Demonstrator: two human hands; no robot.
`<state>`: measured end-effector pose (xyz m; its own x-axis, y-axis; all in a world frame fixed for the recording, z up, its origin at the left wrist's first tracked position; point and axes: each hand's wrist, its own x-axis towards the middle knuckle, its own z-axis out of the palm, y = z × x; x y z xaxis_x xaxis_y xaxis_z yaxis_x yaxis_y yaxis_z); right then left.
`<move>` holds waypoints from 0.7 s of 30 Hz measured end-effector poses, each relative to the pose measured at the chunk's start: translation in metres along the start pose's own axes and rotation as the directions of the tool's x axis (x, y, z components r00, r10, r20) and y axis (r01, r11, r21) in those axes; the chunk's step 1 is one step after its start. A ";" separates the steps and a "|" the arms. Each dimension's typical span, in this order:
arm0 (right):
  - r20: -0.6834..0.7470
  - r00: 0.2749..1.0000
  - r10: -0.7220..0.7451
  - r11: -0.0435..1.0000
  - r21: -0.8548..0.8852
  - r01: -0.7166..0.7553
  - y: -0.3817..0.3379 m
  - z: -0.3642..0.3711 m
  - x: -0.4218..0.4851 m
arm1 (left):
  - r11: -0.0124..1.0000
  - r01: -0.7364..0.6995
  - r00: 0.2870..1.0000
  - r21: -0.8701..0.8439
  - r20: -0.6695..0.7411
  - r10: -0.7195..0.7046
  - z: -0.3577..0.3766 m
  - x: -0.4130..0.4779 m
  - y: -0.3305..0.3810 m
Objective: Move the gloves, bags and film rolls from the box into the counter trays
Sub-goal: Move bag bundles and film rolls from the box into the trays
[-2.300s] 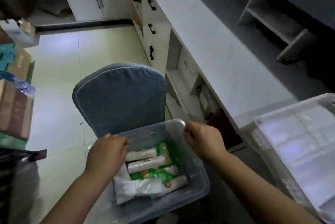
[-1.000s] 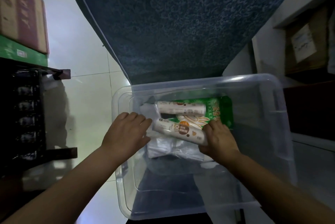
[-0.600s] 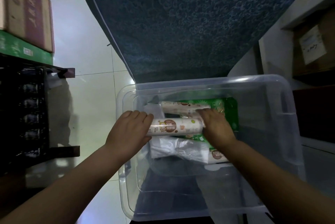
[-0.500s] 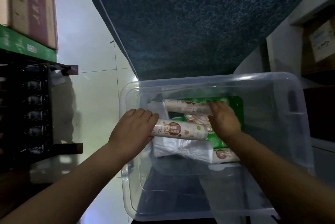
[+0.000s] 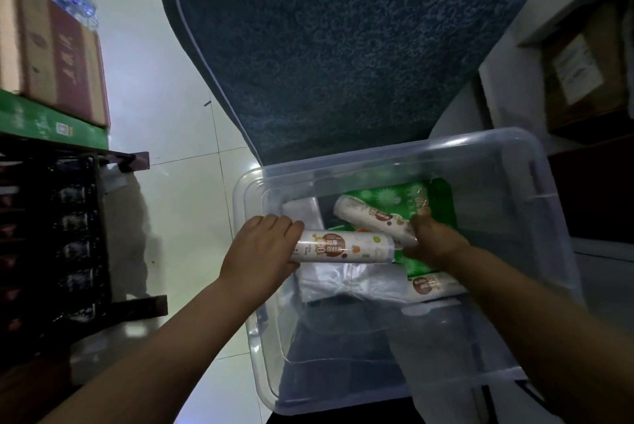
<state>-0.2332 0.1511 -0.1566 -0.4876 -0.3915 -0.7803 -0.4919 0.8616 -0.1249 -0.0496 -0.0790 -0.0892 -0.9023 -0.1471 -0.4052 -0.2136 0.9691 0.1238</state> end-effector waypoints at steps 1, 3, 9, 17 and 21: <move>-0.017 1.000 0.019 0.999 0.044 -0.018 0.004 -0.004 -0.015 | 1.000 -0.008 1.000 -0.007 0.003 0.008 -0.003 -0.001 0.000; -0.087 0.995 0.053 0.995 0.092 -0.045 0.010 -0.013 -0.050 | 0.999 -0.033 0.999 -0.031 0.015 0.033 -0.011 -0.005 0.002; -0.384 0.917 0.107 0.983 0.182 -0.038 0.024 -0.043 -0.158 | 0.993 -0.078 0.997 -0.093 -0.026 0.076 -0.051 -0.022 0.022; -0.636 0.747 0.193 0.976 0.204 -0.078 0.044 -0.080 -0.288 | 0.963 -0.167 0.978 -0.213 -0.158 0.134 -0.128 -0.036 0.070; -0.715 0.637 0.288 0.955 0.263 -0.136 0.061 -0.085 -0.345 | 0.939 -0.272 0.948 -0.211 -0.225 0.224 -0.171 -0.032 0.107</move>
<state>-0.1564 0.3114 0.1570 -0.9680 -0.2324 -0.0951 -0.2136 0.9612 -0.1747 -0.1080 -0.0046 0.0920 -0.9877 0.0332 -0.1526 -0.0340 0.9081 0.4174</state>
